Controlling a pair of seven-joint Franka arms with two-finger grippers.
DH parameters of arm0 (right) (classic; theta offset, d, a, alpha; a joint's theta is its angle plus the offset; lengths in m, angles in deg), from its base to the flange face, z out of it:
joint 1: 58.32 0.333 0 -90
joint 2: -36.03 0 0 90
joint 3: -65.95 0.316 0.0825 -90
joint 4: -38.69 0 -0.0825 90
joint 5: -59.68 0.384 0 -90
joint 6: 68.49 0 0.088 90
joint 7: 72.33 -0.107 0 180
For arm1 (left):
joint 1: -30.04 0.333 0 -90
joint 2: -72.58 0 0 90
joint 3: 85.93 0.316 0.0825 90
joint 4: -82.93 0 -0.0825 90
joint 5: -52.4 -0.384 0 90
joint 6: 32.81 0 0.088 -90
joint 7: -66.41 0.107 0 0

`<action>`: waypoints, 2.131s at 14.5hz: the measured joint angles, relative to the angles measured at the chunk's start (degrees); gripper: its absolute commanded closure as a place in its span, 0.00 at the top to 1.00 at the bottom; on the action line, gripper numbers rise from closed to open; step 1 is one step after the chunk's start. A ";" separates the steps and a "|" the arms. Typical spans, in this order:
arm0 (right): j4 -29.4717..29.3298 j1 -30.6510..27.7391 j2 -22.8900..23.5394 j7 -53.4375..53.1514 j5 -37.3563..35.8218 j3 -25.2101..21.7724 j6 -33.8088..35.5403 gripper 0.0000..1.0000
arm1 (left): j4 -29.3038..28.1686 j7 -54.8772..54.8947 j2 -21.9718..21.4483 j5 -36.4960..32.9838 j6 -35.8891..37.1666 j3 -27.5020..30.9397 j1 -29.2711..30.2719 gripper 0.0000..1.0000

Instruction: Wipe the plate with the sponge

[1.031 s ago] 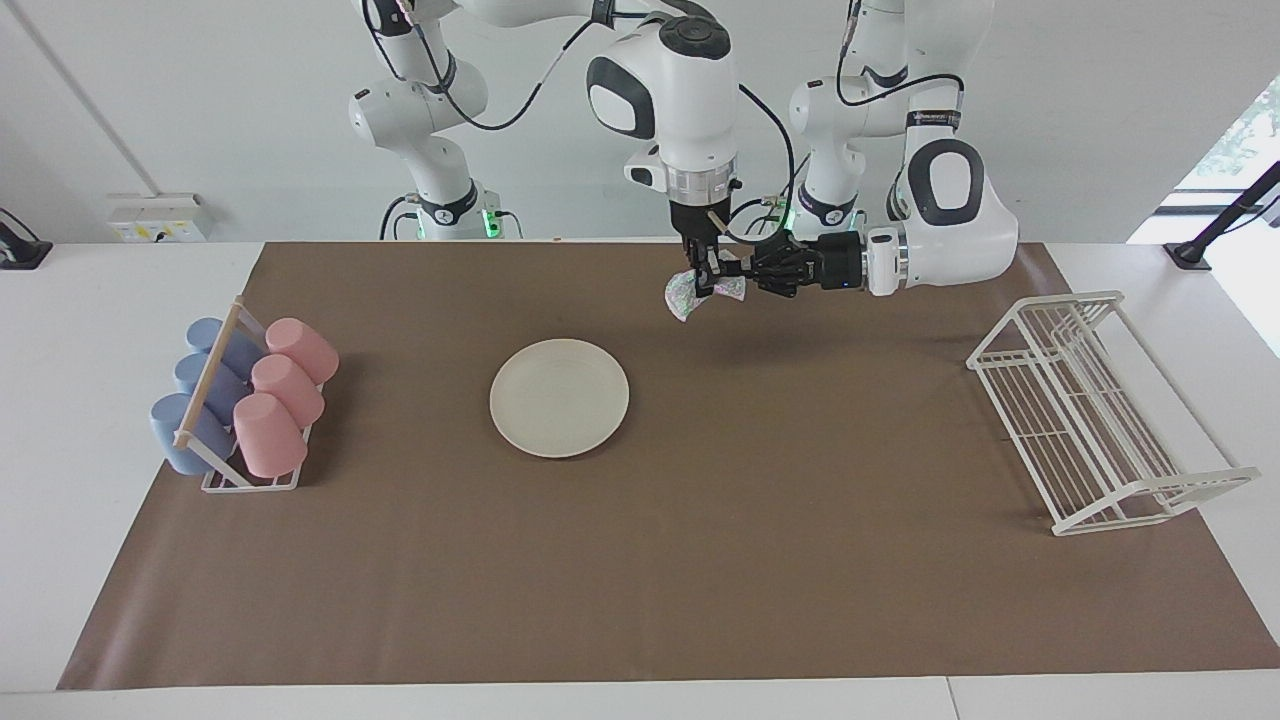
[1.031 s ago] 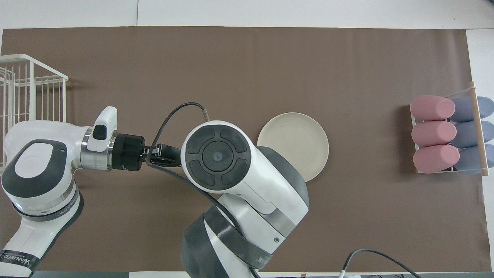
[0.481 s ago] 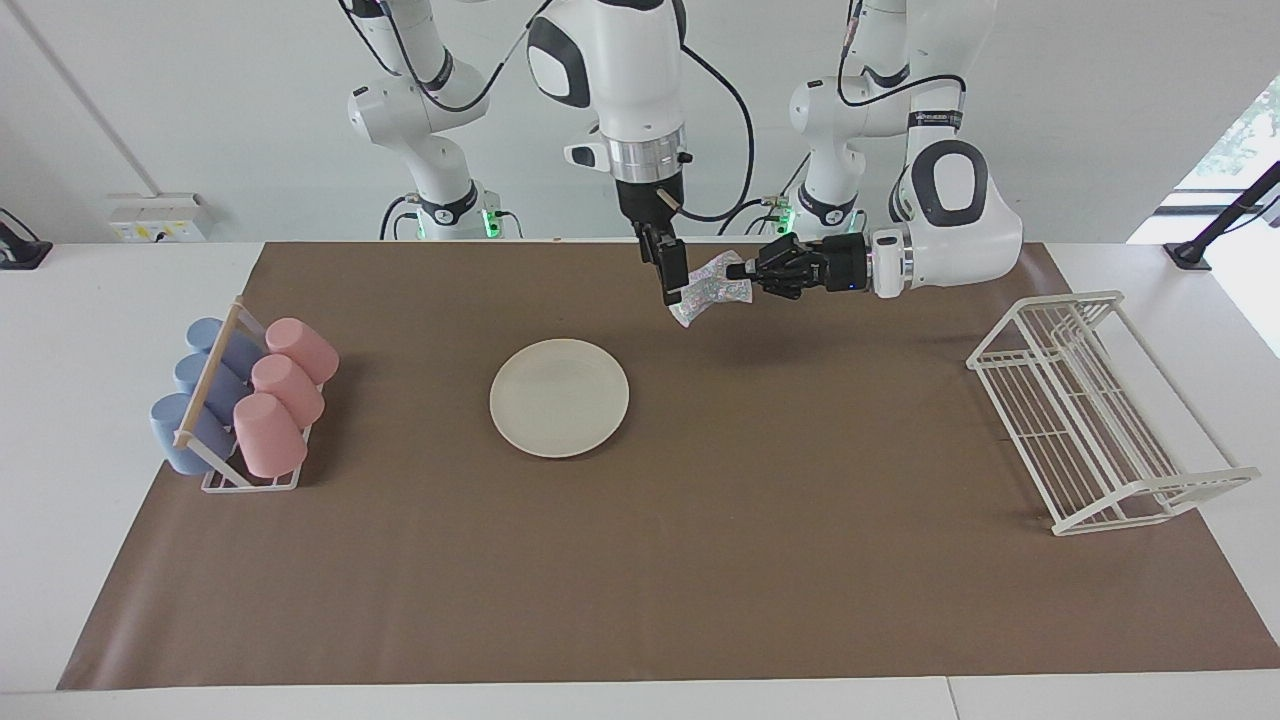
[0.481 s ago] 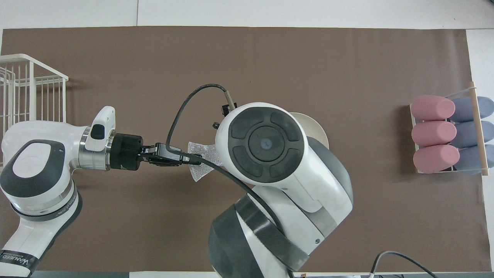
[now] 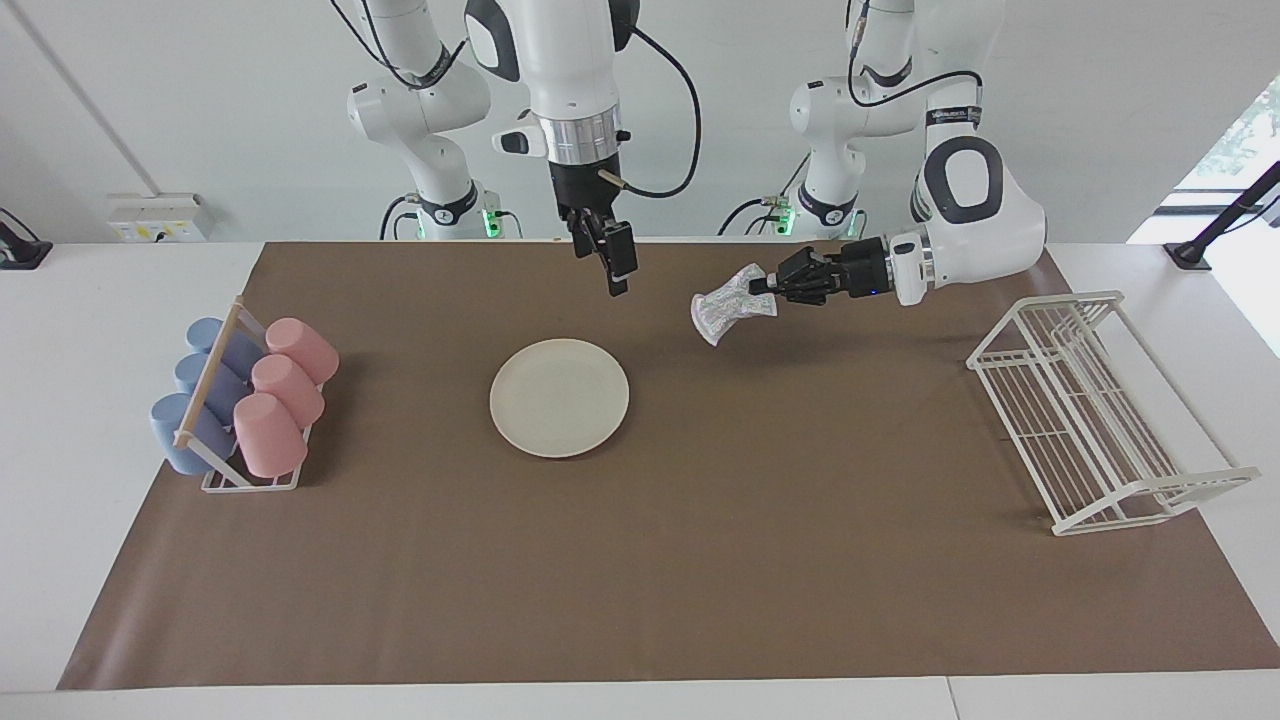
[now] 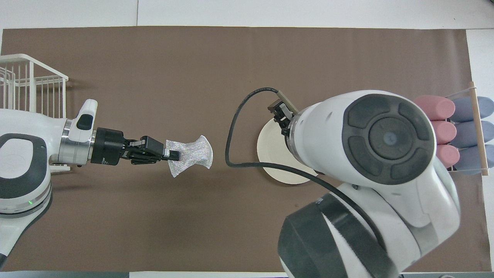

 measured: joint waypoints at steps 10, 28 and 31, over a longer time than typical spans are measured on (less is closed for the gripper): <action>0.60 -17.51 -1.95 66.38 0.75 -0.62 11.62 1.00 | 9.36 -31.96 -0.56 -47.33 -0.14 -1.85 -10.21 0.00; 0.65 -18.73 -1.90 82.65 0.92 -11.65 11.47 1.00 | 16.07 -34.75 8.98 -109.02 27.07 -1.91 -17.11 0.00; 0.62 -18.70 -1.71 84.84 1.02 -11.66 9.56 1.00 | 16.05 -34.75 12.61 -118.75 27.32 -1.28 -16.56 0.00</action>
